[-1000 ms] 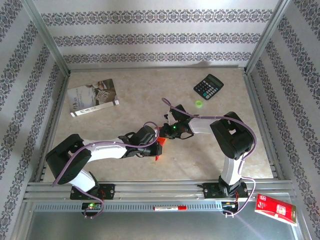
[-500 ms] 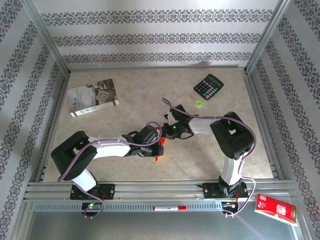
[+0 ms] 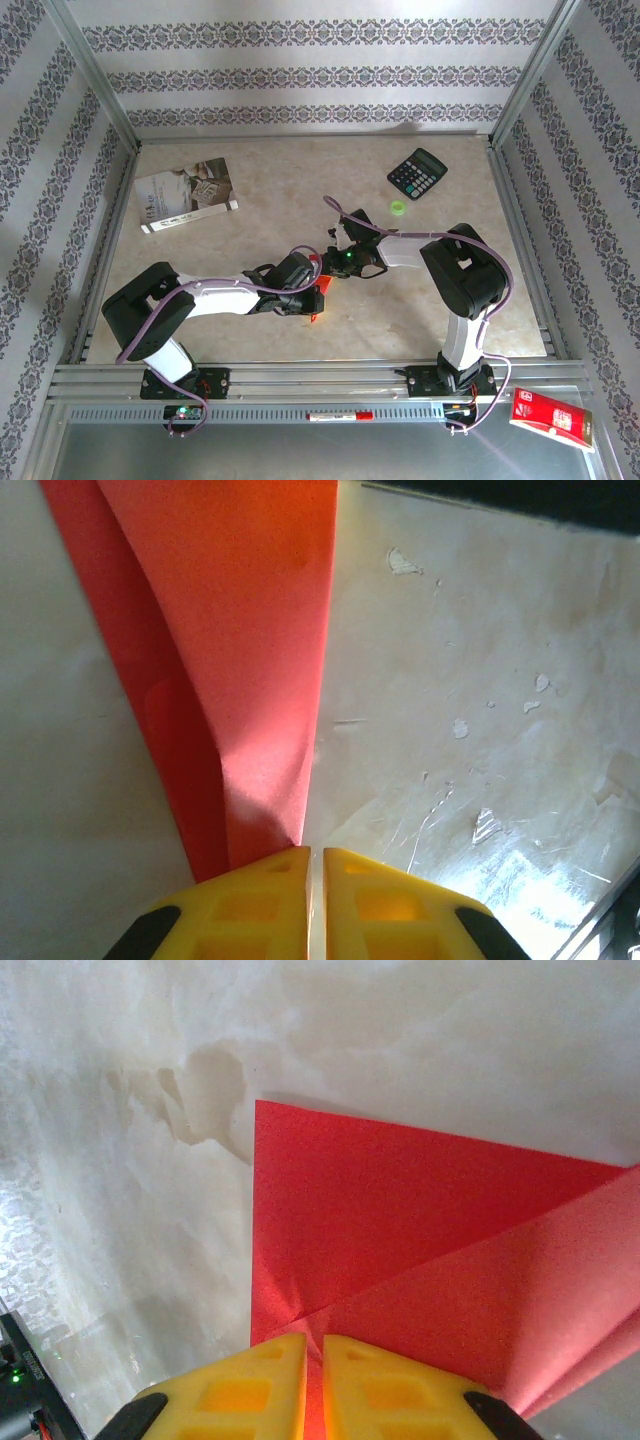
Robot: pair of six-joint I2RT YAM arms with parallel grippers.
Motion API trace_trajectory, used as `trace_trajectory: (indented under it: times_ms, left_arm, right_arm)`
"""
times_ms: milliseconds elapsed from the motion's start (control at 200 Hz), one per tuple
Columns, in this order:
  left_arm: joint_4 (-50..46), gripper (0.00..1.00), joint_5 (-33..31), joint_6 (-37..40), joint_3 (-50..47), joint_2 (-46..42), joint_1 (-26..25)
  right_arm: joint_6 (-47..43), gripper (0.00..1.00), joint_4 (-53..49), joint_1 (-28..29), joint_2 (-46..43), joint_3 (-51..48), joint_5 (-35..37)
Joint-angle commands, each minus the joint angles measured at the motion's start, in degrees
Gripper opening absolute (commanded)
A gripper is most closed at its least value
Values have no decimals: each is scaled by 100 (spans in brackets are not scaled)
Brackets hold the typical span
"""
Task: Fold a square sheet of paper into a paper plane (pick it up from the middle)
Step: Fold the wing for the fifth time at the center of the table.
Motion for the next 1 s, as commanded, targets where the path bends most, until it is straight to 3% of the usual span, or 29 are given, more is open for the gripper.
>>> trace_trajectory:
  times_ms: [0, 994]
  left_arm:
    - [-101, 11, 51, -22, -179, 145, 48]
    - [-458, 9, 390, -320, -836, -355, -277]
  right_arm:
    - [-55, 16, -325, 26, 319, -137, 344]
    - [-36, 13, -1097, 29, 678, 112, 815]
